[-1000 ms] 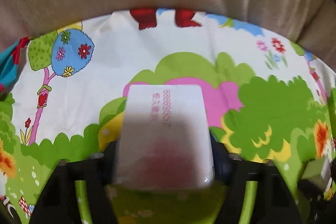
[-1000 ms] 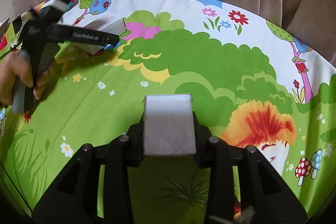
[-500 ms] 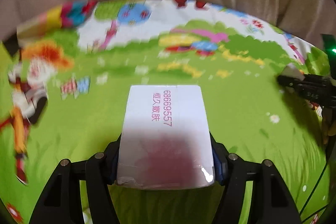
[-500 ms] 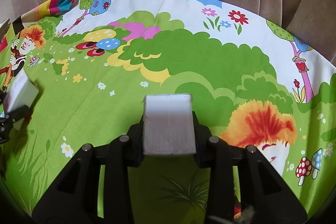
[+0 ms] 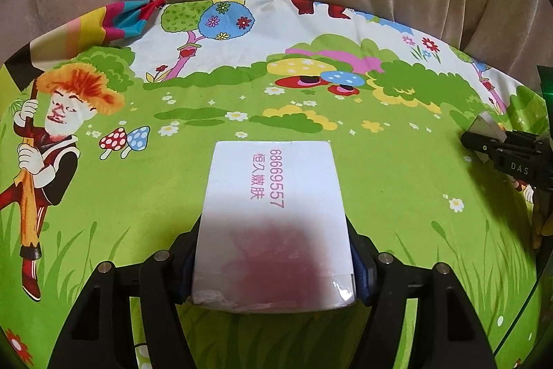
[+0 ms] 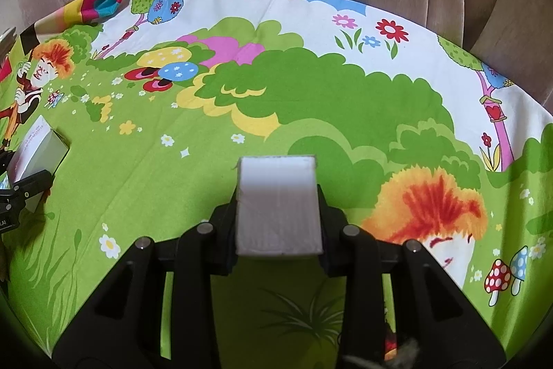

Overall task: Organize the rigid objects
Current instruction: 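Lift both boxes and carry them over the storage box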

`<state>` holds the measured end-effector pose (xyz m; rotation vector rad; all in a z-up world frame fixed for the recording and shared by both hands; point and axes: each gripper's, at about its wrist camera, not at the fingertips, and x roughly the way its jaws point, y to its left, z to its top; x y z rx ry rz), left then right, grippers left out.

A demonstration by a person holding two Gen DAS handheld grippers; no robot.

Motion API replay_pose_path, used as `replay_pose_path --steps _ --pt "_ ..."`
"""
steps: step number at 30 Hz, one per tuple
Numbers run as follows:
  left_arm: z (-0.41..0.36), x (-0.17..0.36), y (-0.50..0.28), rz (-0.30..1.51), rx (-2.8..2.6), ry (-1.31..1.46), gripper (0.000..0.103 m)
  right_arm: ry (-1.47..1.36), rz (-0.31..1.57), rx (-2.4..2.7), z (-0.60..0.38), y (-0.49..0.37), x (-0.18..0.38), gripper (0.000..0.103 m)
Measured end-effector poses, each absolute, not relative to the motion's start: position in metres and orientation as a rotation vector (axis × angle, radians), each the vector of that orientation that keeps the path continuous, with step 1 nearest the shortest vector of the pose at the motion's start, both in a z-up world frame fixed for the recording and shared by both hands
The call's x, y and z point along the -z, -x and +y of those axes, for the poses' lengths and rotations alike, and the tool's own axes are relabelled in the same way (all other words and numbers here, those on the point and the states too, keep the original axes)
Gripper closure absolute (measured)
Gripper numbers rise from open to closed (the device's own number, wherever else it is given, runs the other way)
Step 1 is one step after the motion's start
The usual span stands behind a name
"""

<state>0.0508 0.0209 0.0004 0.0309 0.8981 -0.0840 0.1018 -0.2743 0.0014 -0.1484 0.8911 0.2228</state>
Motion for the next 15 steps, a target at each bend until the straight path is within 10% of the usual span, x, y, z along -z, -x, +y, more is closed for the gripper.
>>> replay_pose_path --steps 15 --pt "0.022 0.000 -0.050 0.902 0.072 -0.030 0.032 0.115 0.919 -0.315 -0.221 -0.011 -0.008 0.064"
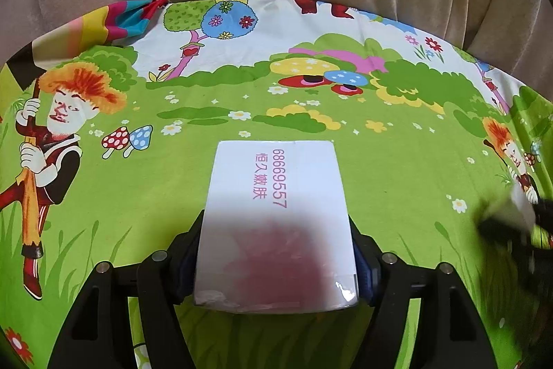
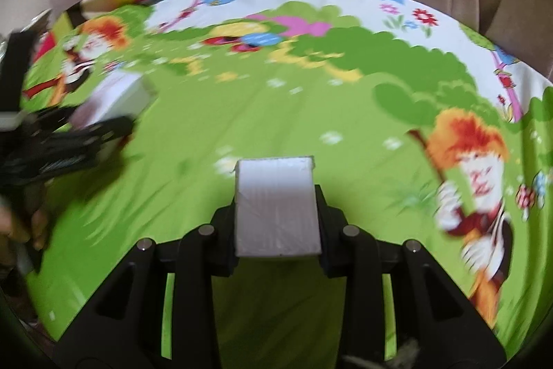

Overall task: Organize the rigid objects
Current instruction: 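Lift both boxes and carry them over the storage box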

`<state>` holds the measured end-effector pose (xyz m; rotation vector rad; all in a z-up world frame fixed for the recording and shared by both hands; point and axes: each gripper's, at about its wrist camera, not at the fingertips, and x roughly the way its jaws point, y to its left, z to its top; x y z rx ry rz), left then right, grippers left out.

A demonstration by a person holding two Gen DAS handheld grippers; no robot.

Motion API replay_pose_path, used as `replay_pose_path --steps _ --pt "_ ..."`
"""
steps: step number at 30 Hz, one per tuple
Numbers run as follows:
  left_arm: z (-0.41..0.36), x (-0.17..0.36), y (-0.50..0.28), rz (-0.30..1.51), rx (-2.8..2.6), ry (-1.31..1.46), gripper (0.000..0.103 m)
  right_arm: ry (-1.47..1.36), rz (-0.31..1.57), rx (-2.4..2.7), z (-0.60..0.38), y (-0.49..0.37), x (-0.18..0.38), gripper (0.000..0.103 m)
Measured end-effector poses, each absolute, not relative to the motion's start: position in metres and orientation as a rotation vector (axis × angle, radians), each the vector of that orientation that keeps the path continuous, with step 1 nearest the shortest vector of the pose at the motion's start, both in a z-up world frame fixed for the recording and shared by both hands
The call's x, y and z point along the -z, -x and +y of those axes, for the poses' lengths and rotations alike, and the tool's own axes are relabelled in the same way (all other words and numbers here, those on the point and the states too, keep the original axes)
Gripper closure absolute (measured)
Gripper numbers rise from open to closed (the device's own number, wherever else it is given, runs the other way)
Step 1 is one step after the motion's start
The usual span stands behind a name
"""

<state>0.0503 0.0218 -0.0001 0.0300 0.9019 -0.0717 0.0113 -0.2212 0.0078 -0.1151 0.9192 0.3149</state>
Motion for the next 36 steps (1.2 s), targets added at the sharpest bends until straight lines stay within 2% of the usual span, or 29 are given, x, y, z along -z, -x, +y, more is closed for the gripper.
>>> replay_pose_path --steps 5,7,9,14,19,25,36 --pt "0.023 0.000 -0.050 0.903 0.070 -0.031 0.030 0.163 0.889 -0.311 -0.200 0.024 -0.006 0.065" --pt "0.022 0.000 -0.050 0.902 0.072 -0.027 0.031 0.172 0.874 -0.306 -0.196 0.036 -0.005 0.065" --pt "0.021 -0.001 -0.050 0.899 0.074 -0.032 0.036 0.173 0.874 -0.301 -0.194 0.044 -0.005 0.065" --pt "0.021 -0.002 -0.038 0.898 0.069 -0.030 0.037 0.165 0.874 -0.283 -0.196 0.063 -0.006 0.065" --pt "0.016 -0.010 0.030 0.855 0.094 0.055 0.037 0.127 0.878 -0.253 -0.208 0.088 -0.008 0.065" --pt "0.000 -0.026 0.094 0.812 0.148 0.020 0.037 0.010 0.865 -0.229 -0.232 0.114 -0.020 0.065" --pt "-0.001 -0.099 0.147 0.567 0.159 0.036 0.037 0.041 0.436 -0.181 -0.235 0.171 -0.125 0.065"
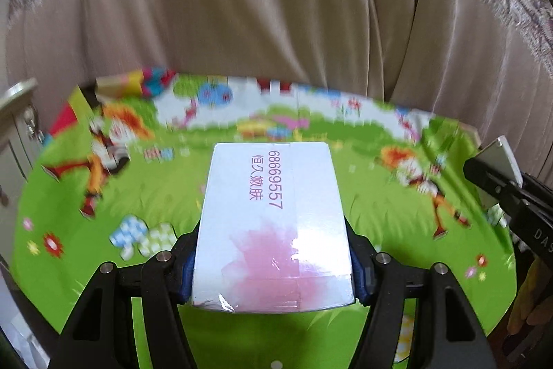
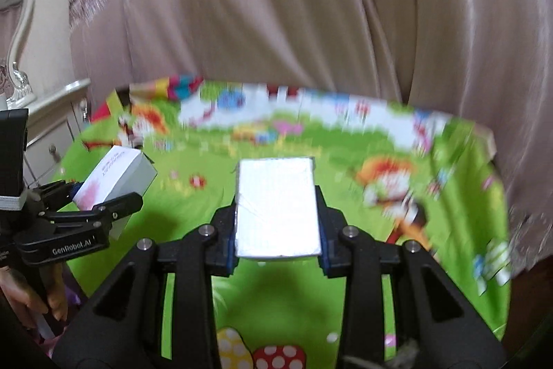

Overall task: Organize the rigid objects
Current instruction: 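Lift both boxes and carry them over the storage box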

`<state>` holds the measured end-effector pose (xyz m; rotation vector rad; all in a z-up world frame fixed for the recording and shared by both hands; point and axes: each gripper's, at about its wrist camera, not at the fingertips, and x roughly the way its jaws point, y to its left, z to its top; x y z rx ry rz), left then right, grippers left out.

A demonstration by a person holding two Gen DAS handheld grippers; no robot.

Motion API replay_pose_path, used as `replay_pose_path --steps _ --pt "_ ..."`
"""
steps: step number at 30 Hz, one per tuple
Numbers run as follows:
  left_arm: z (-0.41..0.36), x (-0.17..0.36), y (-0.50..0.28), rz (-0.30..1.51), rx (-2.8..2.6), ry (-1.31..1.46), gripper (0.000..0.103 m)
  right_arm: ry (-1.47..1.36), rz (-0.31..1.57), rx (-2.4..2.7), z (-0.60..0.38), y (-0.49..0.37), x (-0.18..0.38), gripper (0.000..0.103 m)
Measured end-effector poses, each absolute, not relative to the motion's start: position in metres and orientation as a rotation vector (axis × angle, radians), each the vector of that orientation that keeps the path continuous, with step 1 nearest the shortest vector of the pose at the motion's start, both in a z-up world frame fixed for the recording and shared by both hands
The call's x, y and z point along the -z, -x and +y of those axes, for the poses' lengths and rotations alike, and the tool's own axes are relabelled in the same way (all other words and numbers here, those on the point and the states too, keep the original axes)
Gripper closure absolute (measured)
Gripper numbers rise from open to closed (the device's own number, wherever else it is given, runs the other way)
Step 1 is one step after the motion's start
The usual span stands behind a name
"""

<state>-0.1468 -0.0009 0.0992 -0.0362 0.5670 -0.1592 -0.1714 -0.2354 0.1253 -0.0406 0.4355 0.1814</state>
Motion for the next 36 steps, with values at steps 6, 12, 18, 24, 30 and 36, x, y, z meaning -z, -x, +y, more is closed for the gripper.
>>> replay_pose_path --steps 6,12,18,24,30,36 --pt "-0.005 -0.160 0.174 0.374 0.143 0.018 0.037 0.038 0.234 -0.139 -0.234 0.202 -0.177 0.065" --pt "-0.018 -0.223 0.176 0.246 0.153 0.004 0.037 0.032 0.044 -0.099 -0.236 0.226 -0.234 0.065" --pt "-0.025 -0.242 0.190 0.190 0.145 -0.005 0.036 0.034 -0.049 -0.077 -0.232 0.249 -0.252 0.065" --pt "-0.022 -0.248 0.212 0.142 0.135 -0.019 0.036 0.062 -0.084 -0.077 -0.225 0.263 -0.259 0.065" --pt "-0.013 -0.253 0.226 0.119 0.127 -0.015 0.036 0.077 -0.115 -0.091 -0.218 0.276 -0.264 0.065" --pt "0.010 -0.254 0.237 0.121 0.091 0.002 0.036 0.095 -0.113 -0.141 -0.198 0.280 -0.268 0.065"
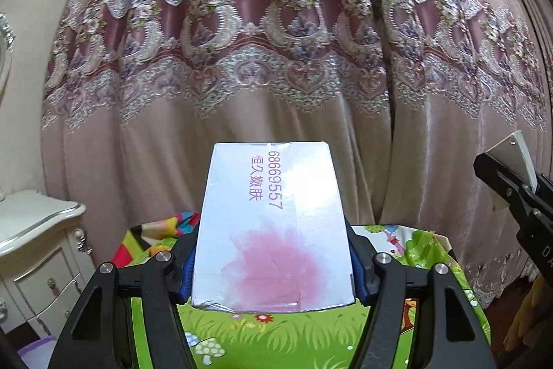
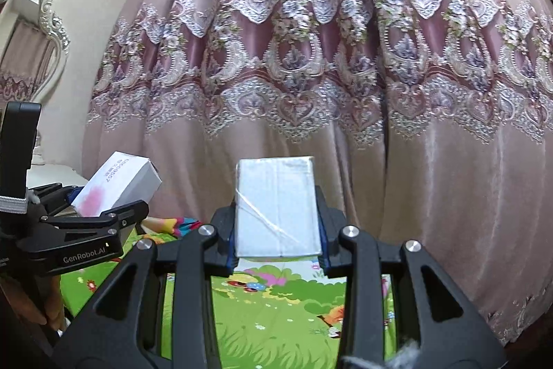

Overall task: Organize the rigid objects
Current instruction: 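Lift both boxes and carry them over the storage box, then open both grippers to drop the boxes into the storage box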

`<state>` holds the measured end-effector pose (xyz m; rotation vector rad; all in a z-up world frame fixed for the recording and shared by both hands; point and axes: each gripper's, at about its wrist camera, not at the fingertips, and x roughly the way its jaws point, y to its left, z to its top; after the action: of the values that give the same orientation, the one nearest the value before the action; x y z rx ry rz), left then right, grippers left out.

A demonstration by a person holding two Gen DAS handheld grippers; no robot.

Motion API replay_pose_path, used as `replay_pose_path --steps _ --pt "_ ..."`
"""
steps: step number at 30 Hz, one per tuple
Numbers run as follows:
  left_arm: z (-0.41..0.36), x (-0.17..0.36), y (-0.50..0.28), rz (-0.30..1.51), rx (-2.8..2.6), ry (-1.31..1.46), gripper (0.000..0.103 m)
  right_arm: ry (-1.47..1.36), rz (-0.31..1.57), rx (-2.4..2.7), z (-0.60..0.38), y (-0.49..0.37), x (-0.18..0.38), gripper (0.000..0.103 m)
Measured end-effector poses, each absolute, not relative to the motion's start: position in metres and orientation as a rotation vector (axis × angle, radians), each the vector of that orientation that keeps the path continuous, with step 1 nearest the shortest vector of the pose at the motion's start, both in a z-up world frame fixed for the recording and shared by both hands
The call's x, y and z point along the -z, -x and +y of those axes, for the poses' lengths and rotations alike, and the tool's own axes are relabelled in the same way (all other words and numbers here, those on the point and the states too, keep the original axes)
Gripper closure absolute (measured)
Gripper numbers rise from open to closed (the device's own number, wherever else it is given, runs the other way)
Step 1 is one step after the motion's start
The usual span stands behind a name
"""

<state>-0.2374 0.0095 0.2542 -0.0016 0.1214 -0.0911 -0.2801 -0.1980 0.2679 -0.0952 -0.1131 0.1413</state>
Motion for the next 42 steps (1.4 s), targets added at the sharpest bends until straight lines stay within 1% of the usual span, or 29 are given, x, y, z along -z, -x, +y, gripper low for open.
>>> replay_pose_path --steps 7,10,14,18,22,25,27,29,30,31,32,33,34,36,39,42 --pt "0.070 -0.240 0.263 0.159 -0.049 0.015 0.036 0.134 -0.070 -0.302 -0.146 0.279 -0.263 0.065" --pt "0.106 -0.228 0.277 0.207 -0.136 0.034 0.036 0.147 -0.013 -0.429 -0.110 0.273 -0.254 0.065" --pt "0.160 -0.196 0.301 0.307 -0.276 0.080 0.036 0.217 0.125 -0.657 -0.040 0.259 -0.231 0.065" --pt "0.220 -0.152 0.321 0.442 -0.407 0.184 0.036 0.312 0.306 -0.857 0.030 0.245 -0.196 0.065" --pt "0.284 -0.102 0.339 0.571 -0.515 0.352 0.036 0.472 0.492 -0.990 0.101 0.236 -0.144 0.065" --pt "0.316 -0.075 0.349 0.637 -0.566 0.459 0.036 0.581 0.623 -1.059 0.147 0.235 -0.105 0.065" --pt "0.334 -0.061 0.356 0.676 -0.555 0.530 0.036 0.645 0.674 -1.083 0.167 0.238 -0.085 0.065" --pt "0.341 -0.060 0.359 0.691 -0.555 0.542 0.036 0.681 0.698 -1.099 0.180 0.244 -0.072 0.065" --pt "0.343 -0.062 0.361 0.691 -0.551 0.536 0.032 0.686 0.723 -1.121 0.186 0.246 -0.066 0.064" --pt "0.344 -0.066 0.363 0.690 -0.557 0.514 0.017 0.678 0.752 -1.146 0.190 0.246 -0.063 0.057" --pt "0.343 -0.072 0.363 0.694 -0.579 0.484 0.010 0.668 0.778 -1.169 0.192 0.246 -0.061 0.051" --pt "0.340 -0.080 0.364 0.696 -0.615 0.429 0.000 0.662 0.784 -1.180 0.195 0.247 -0.060 0.038" --pt "0.335 -0.088 0.367 0.694 -0.665 0.354 0.000 0.649 0.769 -1.174 0.193 0.249 -0.060 0.027" --pt "0.328 -0.101 0.366 0.708 -0.770 0.226 0.000 0.632 0.746 -1.152 0.188 0.250 -0.062 0.018" --pt "0.324 -0.114 0.364 0.755 -0.830 0.177 0.000 0.612 0.765 -1.155 0.178 0.250 -0.068 0.012" --pt "0.317 -0.117 0.352 0.872 -0.773 0.165 0.000 0.655 0.806 -1.131 0.175 0.253 -0.067 0.011"
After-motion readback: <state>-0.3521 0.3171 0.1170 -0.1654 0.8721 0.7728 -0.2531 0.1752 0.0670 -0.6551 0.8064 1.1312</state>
